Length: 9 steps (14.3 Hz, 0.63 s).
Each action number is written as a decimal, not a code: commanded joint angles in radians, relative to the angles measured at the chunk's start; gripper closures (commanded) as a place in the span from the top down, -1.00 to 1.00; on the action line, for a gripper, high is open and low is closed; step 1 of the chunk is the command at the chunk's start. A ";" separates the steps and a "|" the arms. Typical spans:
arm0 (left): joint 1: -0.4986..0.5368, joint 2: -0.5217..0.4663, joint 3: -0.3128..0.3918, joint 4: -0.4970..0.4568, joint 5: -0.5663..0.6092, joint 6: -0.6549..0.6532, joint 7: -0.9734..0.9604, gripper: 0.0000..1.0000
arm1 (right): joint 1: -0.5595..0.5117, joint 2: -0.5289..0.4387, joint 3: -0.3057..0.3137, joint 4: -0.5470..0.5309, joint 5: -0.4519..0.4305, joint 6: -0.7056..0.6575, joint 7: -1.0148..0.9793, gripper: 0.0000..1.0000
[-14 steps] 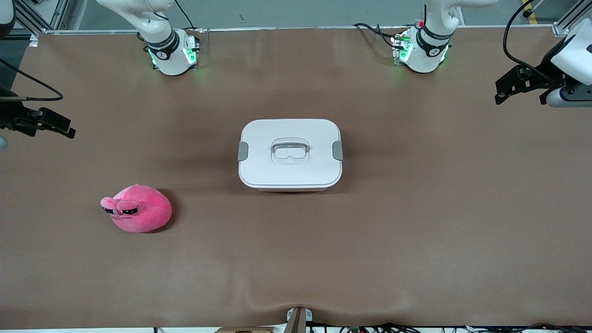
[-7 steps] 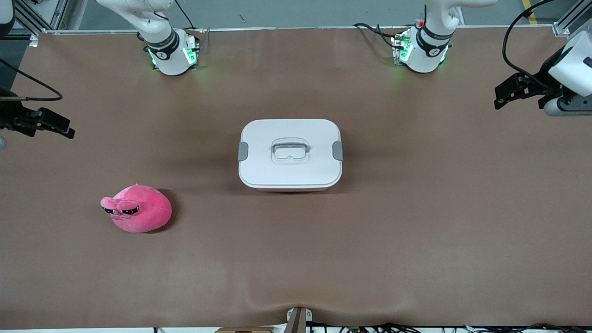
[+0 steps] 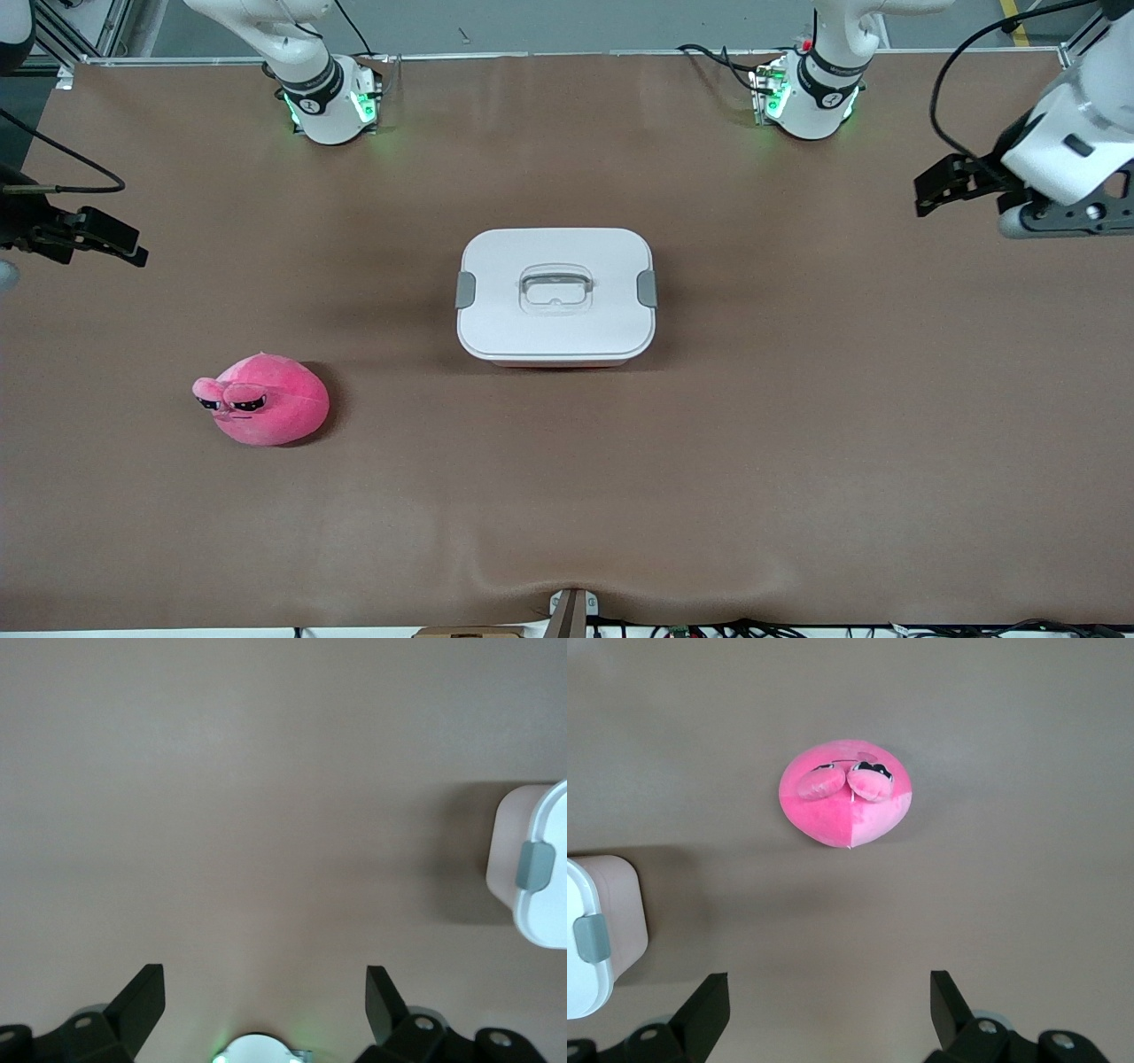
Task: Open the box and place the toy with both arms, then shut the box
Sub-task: 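Move the left gripper from rest toward the white box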
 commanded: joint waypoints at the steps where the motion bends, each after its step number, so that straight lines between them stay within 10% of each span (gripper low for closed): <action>1: -0.010 0.087 -0.055 0.069 -0.006 -0.022 -0.111 1.00 | 0.005 -0.005 -0.002 0.009 -0.006 0.001 0.013 1.00; 9: -0.013 0.182 -0.164 0.073 -0.006 0.091 -0.337 1.00 | 0.001 -0.004 -0.008 0.006 -0.003 0.007 0.010 1.00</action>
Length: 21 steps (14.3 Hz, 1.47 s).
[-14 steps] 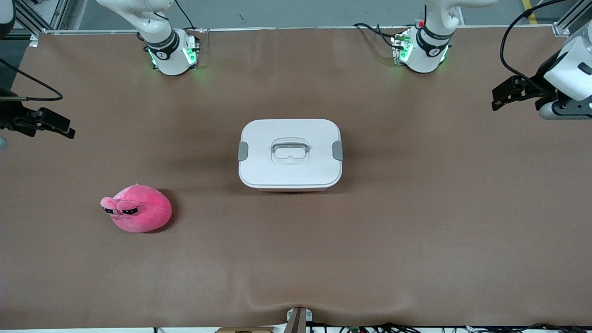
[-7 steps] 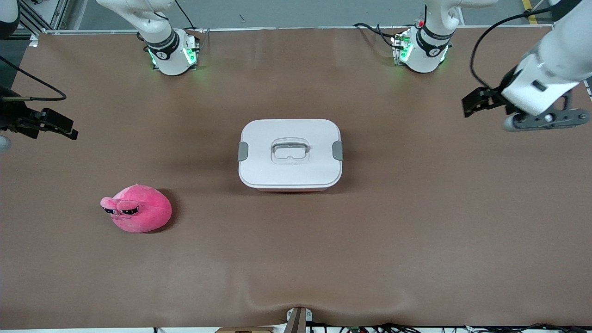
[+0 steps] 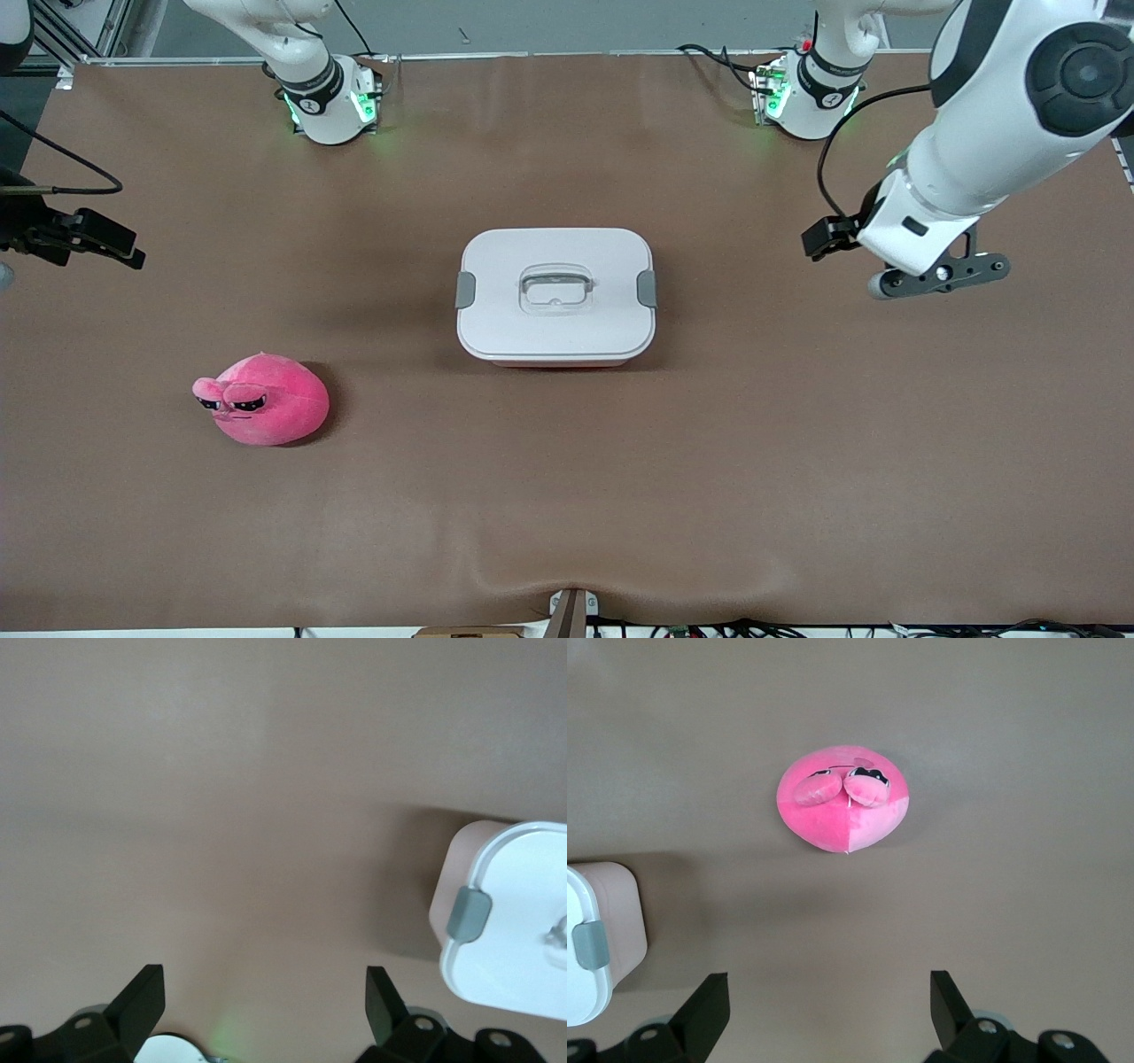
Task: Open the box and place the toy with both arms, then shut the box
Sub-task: 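Move the left gripper from rest toward the white box, then lower the left gripper to the lid handle while the right gripper reaches the plush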
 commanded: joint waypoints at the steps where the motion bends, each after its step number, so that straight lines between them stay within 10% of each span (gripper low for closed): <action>1: 0.000 0.029 -0.012 0.030 -0.006 0.018 -0.036 1.00 | 0.005 -0.004 0.003 0.006 -0.003 0.001 0.012 1.00; 21: -0.155 0.072 -0.164 0.027 -0.015 0.168 -1.052 1.00 | 0.038 0.235 0.008 0.004 0.008 0.229 0.015 1.00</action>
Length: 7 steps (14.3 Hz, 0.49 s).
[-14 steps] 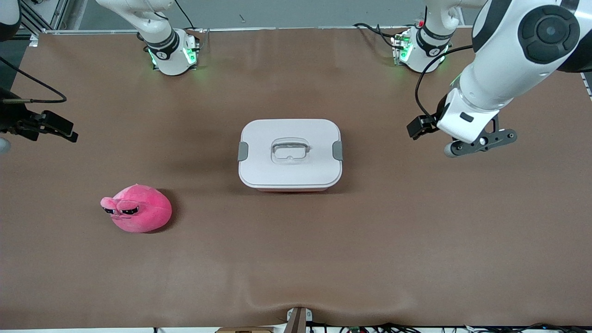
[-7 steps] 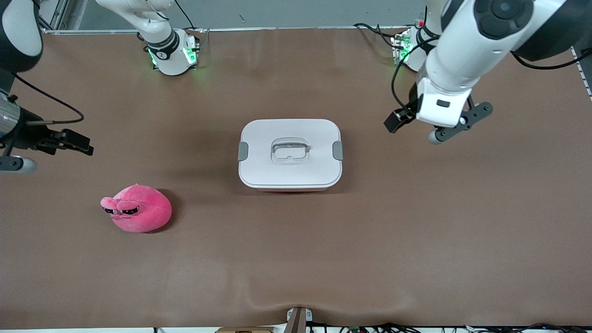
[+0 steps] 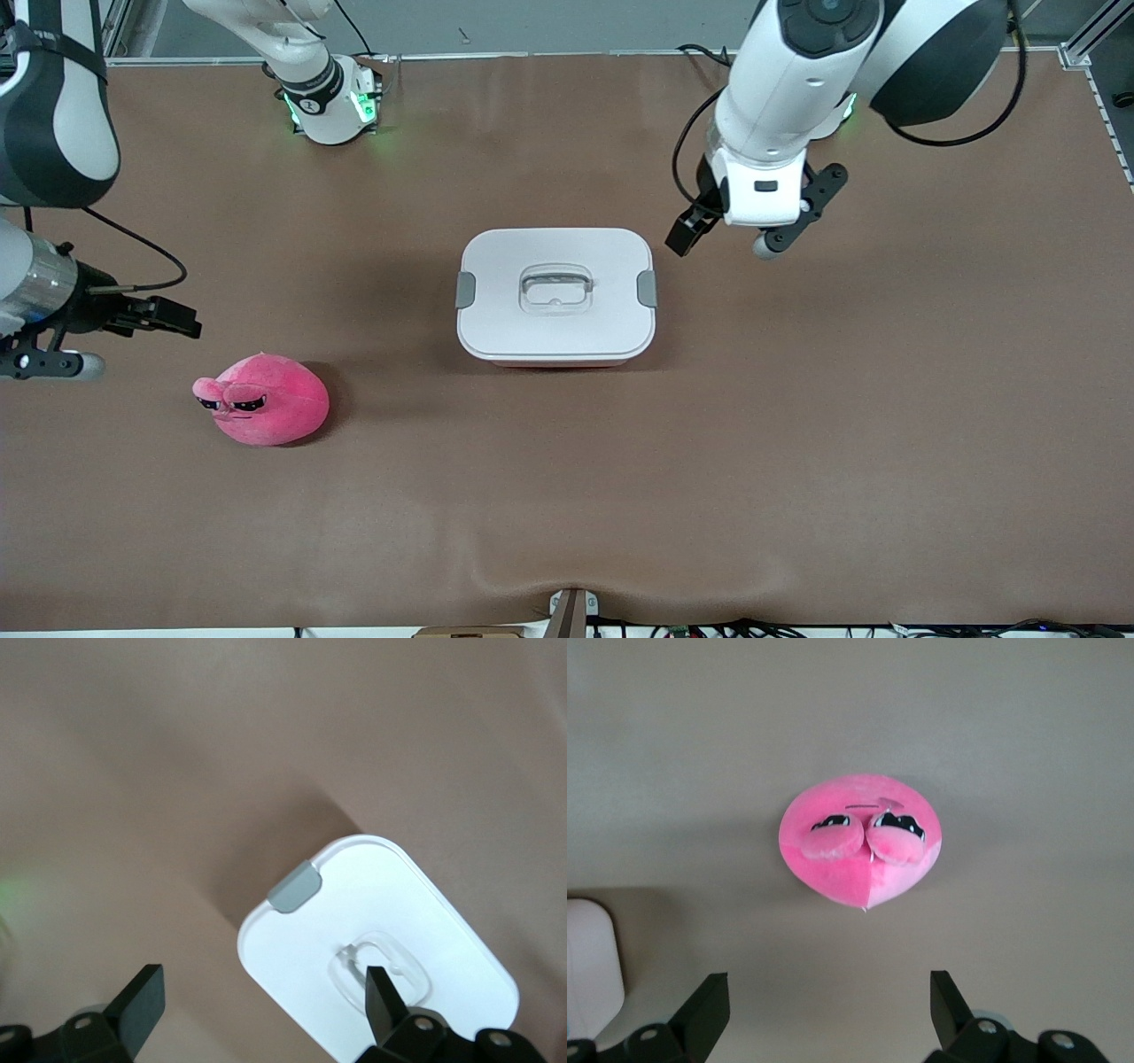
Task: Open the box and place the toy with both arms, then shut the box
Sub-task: 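Lower the left gripper to the lid handle while the right gripper reaches the plush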
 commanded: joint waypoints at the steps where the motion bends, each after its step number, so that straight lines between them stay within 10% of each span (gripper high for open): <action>1: -0.023 0.026 0.003 0.004 0.000 0.037 -0.102 1.00 | 0.012 0.056 0.000 0.017 0.006 0.058 0.015 1.00; 7: -0.106 0.107 0.005 0.006 0.066 0.140 -0.374 1.00 | 0.018 0.168 -0.002 0.017 -0.005 0.156 -0.010 1.00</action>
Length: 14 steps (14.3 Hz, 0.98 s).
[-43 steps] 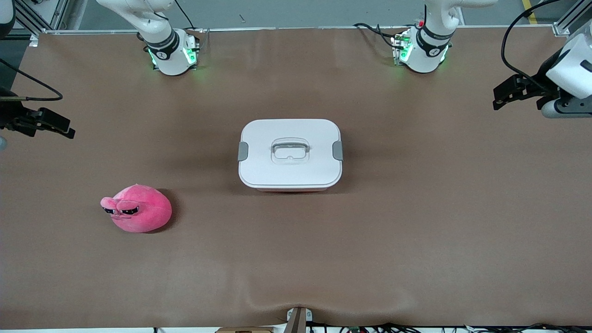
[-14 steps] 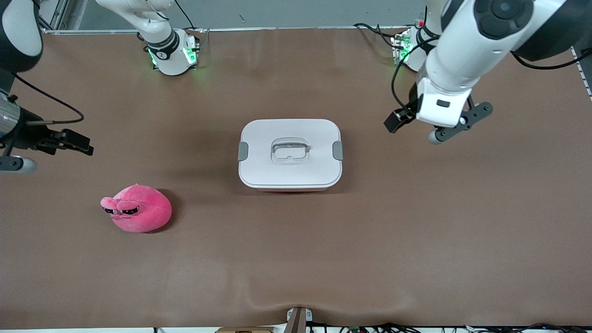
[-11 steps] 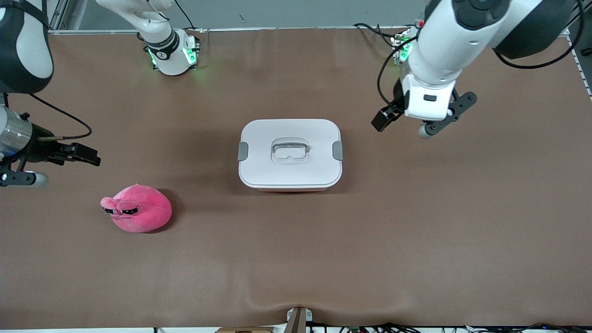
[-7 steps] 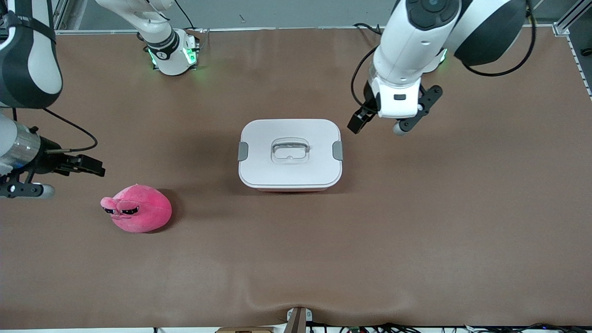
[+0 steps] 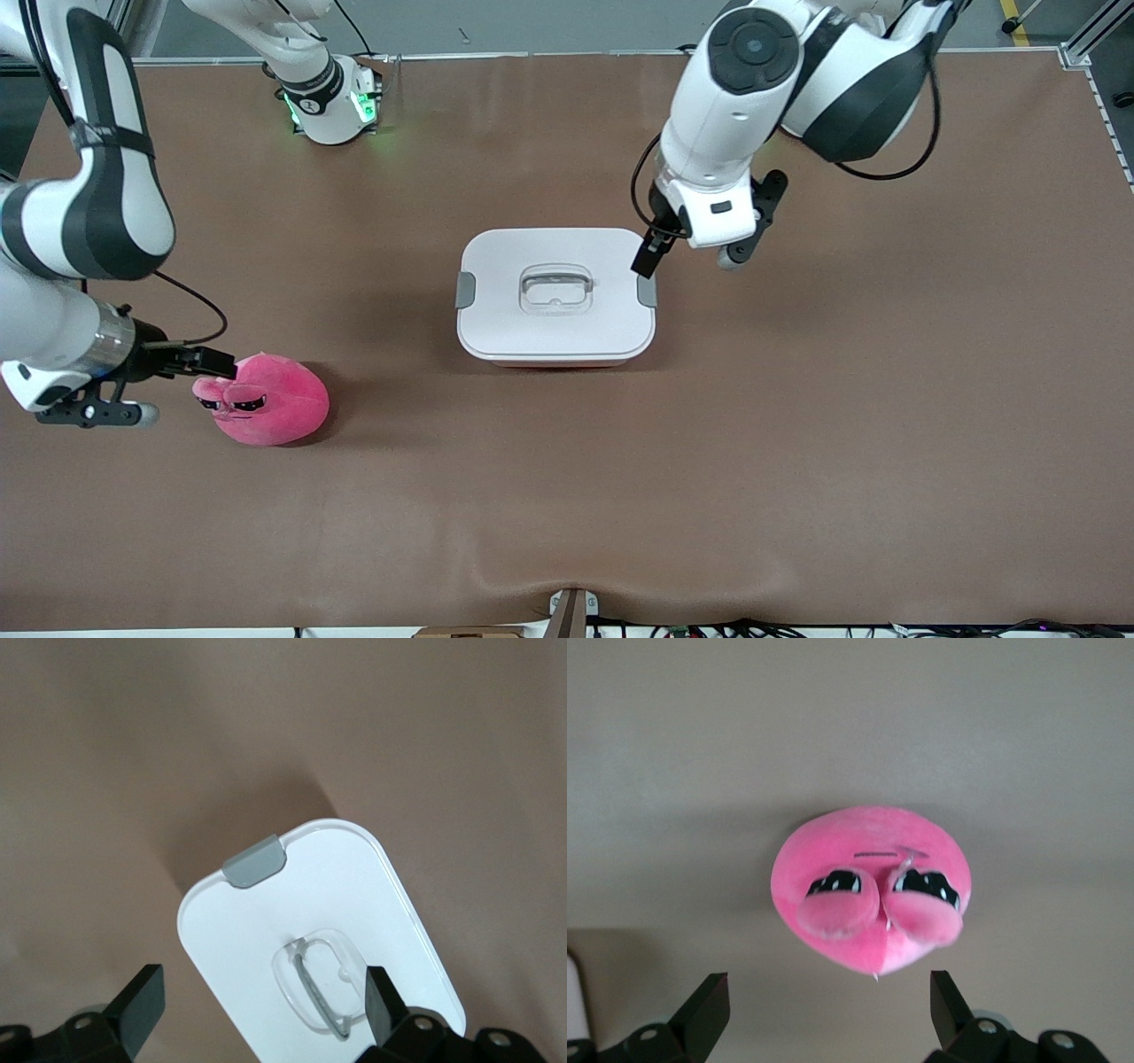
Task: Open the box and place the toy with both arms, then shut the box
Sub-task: 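Lower the left gripper to the lid handle while the right gripper reaches the plush, then grasp the lid handle with the left gripper while the right gripper grasps the plush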
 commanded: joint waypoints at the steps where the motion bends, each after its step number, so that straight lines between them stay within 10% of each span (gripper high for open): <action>1: -0.046 0.040 0.004 0.008 0.033 0.030 -0.128 1.00 | 0.007 0.028 0.000 0.017 -0.003 0.023 -0.007 1.00; 14: -0.178 0.160 0.004 -0.006 0.209 0.182 -0.649 1.00 | 0.019 0.071 0.000 0.000 -0.006 0.049 -0.056 0.76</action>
